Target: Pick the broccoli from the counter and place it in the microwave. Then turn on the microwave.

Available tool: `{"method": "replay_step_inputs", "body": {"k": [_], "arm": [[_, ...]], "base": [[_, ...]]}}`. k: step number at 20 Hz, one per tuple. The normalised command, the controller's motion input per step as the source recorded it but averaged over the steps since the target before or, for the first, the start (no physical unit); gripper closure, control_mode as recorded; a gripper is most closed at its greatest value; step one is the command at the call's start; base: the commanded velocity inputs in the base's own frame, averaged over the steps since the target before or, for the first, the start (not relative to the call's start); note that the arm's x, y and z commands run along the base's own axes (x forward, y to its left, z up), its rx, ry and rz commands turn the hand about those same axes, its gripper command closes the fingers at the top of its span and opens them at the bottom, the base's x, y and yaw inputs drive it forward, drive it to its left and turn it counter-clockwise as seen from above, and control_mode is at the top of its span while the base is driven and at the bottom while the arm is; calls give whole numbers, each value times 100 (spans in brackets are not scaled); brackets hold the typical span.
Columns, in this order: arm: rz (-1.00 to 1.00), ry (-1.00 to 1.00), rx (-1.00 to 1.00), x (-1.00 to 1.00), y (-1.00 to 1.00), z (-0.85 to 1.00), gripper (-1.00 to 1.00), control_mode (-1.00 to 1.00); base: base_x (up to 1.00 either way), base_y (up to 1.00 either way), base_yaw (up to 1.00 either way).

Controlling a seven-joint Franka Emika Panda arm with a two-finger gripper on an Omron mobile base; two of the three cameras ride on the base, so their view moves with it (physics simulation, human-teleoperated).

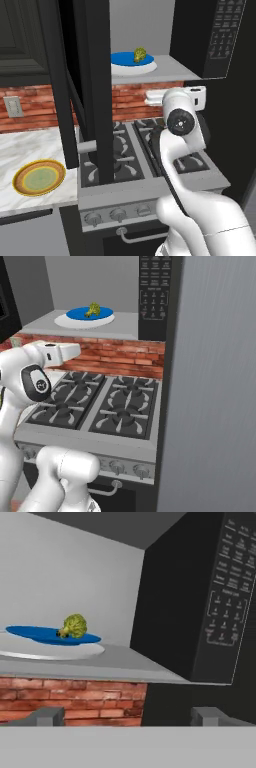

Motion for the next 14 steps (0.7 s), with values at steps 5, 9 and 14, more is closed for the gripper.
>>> {"method": "replay_step_inputs", "body": {"k": [5, 9, 14], "arm": [[0, -2, -6, -50, 1, -40, -100, -100], [0, -5, -6, -53, 12, -37, -100, -100], [0, -6, -6, -32, 46, -29, 100, -100]], "base": [[0, 0, 0], [0, 0, 0], [0, 0, 0]]}}
